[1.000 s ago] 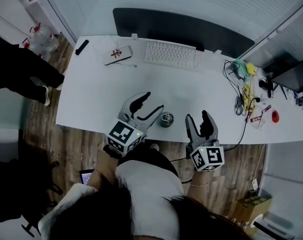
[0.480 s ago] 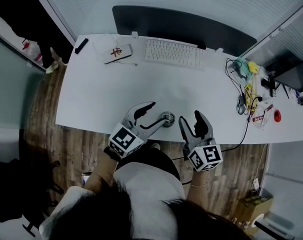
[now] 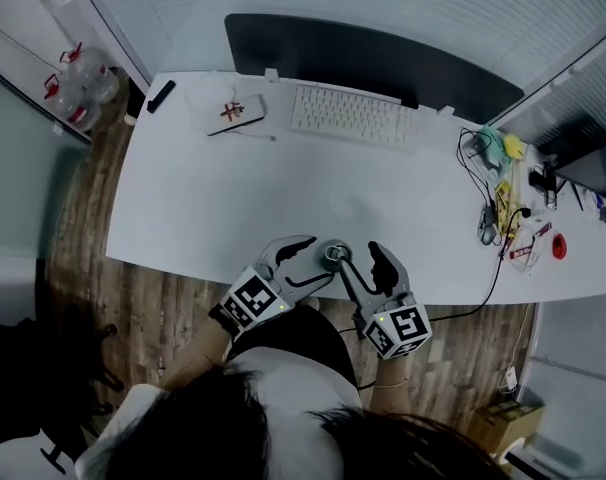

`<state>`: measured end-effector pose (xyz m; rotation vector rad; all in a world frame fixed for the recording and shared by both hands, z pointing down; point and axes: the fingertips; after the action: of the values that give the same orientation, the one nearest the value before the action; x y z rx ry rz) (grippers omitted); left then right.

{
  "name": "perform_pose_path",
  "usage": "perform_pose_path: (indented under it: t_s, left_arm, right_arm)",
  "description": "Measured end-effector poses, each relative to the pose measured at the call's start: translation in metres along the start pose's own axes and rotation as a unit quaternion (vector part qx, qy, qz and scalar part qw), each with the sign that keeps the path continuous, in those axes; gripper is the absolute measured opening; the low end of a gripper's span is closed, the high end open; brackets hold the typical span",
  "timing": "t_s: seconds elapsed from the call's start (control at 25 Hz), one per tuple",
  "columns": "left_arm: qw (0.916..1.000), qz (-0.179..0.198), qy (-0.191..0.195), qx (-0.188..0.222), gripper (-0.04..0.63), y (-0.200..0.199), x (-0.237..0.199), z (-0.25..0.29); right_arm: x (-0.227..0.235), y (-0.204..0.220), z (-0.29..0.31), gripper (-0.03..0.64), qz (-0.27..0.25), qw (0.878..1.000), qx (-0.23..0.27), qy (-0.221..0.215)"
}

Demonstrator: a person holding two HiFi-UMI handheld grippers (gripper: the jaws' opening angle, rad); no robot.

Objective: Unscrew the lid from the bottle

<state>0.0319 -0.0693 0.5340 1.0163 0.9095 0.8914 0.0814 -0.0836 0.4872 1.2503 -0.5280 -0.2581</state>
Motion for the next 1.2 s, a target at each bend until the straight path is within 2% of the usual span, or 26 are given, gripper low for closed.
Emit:
perform_pose_path:
  t_s: [0.16, 0.64, 0.96, 1.2]
  left_arm:
    - [0.9997, 0.004, 0.013, -0.022, 0.359, 0.021, -0.002, 0.009]
    - [0.9962, 0.034, 0.042, -0.067, 0.364, 0.055, 0.002, 0.037]
    - [0.9944, 0.046, 0.048, -0.082, 0.364, 0.072, 0.000, 0.050]
    - [0.9948, 0.048, 0.051, -0.073, 0.367, 0.071, -0.001, 0.054]
  right_arm:
    - [-0.005, 0.013, 0.008, 0.242, -0.008, 1.000, -0.014, -0.014]
    - [-0.015, 0.045, 0.025, 0.243, -0.039, 0.997, -0.043, -0.044]
    - [-0.015, 0.053, 0.030, 0.244, -0.057, 0.996, -0.051, -0.052]
    - [-0.012, 0.058, 0.032, 0.242, -0.068, 0.995, -0.058, -0.052]
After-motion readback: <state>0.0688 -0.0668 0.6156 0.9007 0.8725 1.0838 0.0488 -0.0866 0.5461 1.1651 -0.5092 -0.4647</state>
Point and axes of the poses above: the fingertips, and each gripper's own axes: z forward along the fingers, x to its right, y out of its underside, and after that the axes turned 2 degrees about -z, right-handed
